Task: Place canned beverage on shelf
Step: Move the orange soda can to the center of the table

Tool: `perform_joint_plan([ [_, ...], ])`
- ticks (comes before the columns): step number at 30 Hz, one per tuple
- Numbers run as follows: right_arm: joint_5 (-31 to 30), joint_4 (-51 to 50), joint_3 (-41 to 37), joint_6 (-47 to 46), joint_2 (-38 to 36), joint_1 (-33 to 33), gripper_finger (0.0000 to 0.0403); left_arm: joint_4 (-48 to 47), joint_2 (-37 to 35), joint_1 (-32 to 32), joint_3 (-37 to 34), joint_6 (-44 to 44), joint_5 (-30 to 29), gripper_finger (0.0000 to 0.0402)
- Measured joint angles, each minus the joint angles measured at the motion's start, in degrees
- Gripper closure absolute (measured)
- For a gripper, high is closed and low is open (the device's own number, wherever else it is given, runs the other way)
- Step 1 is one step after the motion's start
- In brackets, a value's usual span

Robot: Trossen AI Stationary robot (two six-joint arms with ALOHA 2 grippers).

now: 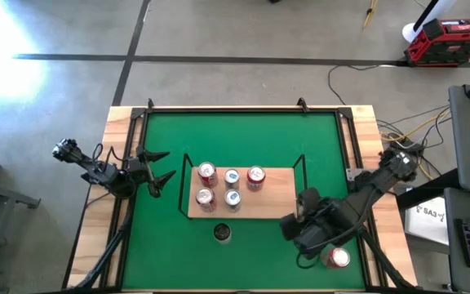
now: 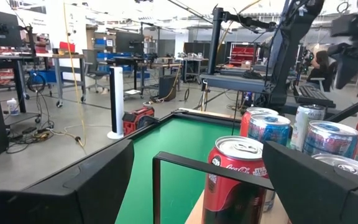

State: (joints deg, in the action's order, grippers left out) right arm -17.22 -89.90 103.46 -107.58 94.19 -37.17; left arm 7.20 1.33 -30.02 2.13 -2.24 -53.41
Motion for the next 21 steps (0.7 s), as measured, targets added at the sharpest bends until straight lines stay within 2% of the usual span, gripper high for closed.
perform_joint_plan([
  [4,11.13,-0.01,-7.61,-6.85,-4.23,-0.93,0.0077,0.03,0.14,0.01,-0.01,-0.01,0.00,0.0061],
  [8,23.36,-0.05,-13.91,-18.15,-7.90,-3.07,0.0077,0.02,0.08,0.02,0.00,-0.02,0.00,0.0061],
  [10,26.94,0.44,-15.86,-24.13,-9.25,-5.04,0.0077,0.00,0.08,0.00,0.00,-0.01,0.00,0.0061],
  [15,26.95,5.93,-18.52,-33.65,-10.39,-11.32,0.0077,0.02,0.12,0.02,0.00,0.00,0.00,0.0061],
  [21,25.60,10.03,-21.71,-39.87,-6.91,-16.53,0.0072,-0.02,0.15,0.01,0.00,-0.01,0.00,0.0061],
])
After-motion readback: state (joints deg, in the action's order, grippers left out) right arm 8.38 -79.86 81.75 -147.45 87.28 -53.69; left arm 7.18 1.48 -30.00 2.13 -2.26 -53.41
